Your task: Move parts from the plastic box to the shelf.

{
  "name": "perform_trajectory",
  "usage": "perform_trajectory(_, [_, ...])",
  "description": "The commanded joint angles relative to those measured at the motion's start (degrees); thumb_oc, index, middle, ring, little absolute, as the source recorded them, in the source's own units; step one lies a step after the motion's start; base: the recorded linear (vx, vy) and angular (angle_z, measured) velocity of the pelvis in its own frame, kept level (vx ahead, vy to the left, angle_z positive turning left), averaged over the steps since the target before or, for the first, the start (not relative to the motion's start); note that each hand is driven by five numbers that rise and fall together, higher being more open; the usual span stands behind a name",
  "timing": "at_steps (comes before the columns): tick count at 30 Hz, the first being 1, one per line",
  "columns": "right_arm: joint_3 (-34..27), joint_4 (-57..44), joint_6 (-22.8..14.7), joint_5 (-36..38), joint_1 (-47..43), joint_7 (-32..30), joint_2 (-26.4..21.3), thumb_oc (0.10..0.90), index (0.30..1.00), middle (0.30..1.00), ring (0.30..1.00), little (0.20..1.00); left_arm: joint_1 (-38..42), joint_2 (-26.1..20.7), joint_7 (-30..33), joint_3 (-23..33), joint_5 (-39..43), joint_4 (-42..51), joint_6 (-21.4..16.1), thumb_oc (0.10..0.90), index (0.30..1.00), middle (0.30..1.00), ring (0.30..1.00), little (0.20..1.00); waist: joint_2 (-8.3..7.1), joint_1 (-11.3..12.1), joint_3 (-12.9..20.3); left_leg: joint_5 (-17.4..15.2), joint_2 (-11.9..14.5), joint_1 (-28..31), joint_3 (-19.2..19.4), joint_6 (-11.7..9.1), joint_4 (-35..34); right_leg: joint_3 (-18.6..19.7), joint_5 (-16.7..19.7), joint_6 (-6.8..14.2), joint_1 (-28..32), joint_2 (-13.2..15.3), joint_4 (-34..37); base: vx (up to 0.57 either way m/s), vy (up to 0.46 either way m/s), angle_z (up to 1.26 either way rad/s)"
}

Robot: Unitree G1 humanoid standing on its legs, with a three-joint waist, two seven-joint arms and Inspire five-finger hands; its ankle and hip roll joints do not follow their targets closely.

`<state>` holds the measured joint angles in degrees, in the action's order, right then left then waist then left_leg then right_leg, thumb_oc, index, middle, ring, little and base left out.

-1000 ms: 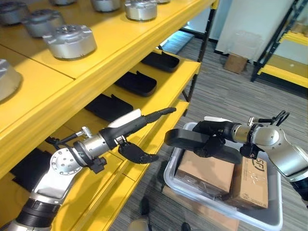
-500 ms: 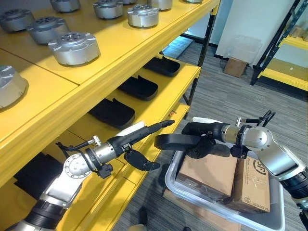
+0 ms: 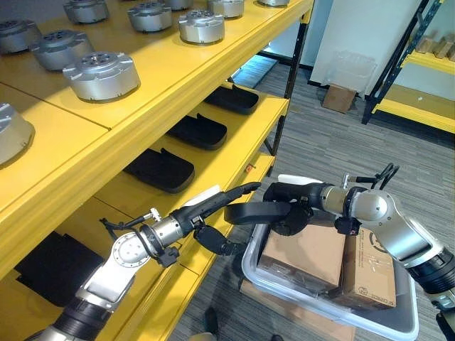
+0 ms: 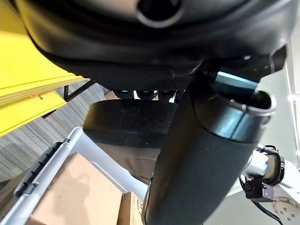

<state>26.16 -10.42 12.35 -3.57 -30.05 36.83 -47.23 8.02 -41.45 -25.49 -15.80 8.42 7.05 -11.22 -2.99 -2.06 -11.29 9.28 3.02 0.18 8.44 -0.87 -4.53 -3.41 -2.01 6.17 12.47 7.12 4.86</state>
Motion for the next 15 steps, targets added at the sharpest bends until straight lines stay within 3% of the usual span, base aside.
perform_trajectory(1, [-1.2, -0.6, -5.8, 0.0, -9.0, -3.5, 1.6, 0.400, 0.300, 0.300, 0.300, 0.300, 4.6, 3.5, 2.2, -0.2, -0.2, 0.0, -3.5, 0.900, 1.000, 1.000, 1.000, 1.000, 0.80, 0.5, 4.8, -9.7, 4.3, 7.2, 0.7, -2.7, -0.4, -3.3, 3.9, -0.4, -5.9, -0.9, -0.3, 0.00, 0.000, 0.00])
perform_trajectory(7, [-0.3, 0.0, -7.8, 0.9, -9.3, -4.1, 3.0, 0.400, 0.300, 0.300, 0.300, 0.300, 5.5, 4.3, 6.4, -1.0, -1.6, -2.7, -3.1, 0.900, 1.000, 1.000, 1.000, 1.000, 0.97, 0.4, 5.0, -9.8, 4.3, 7.6, 0.9, -2.6, -0.4, -3.3, 3.8, -0.4, -5.6, -0.9, -0.1, 0.01, -0.001, 0.00])
perform_trajectory(15, [0.8, 1.1, -11.3, -3.0, -9.7, -4.9, 4.0, 0.400, 0.300, 0.300, 0.300, 0.300, 5.7, 5.7, 4.0, -2.5, 1.5, -4.9, 0.8, 0.900, 1.000, 1.000, 1.000, 1.000, 1.15, 0.4, 5.1, -10.0, 4.3, 7.9, 1.0, -2.7, -0.4, -3.2, 3.6, -0.3, -5.6, -0.8, -0.2, 0.00, -0.001, 0.00])
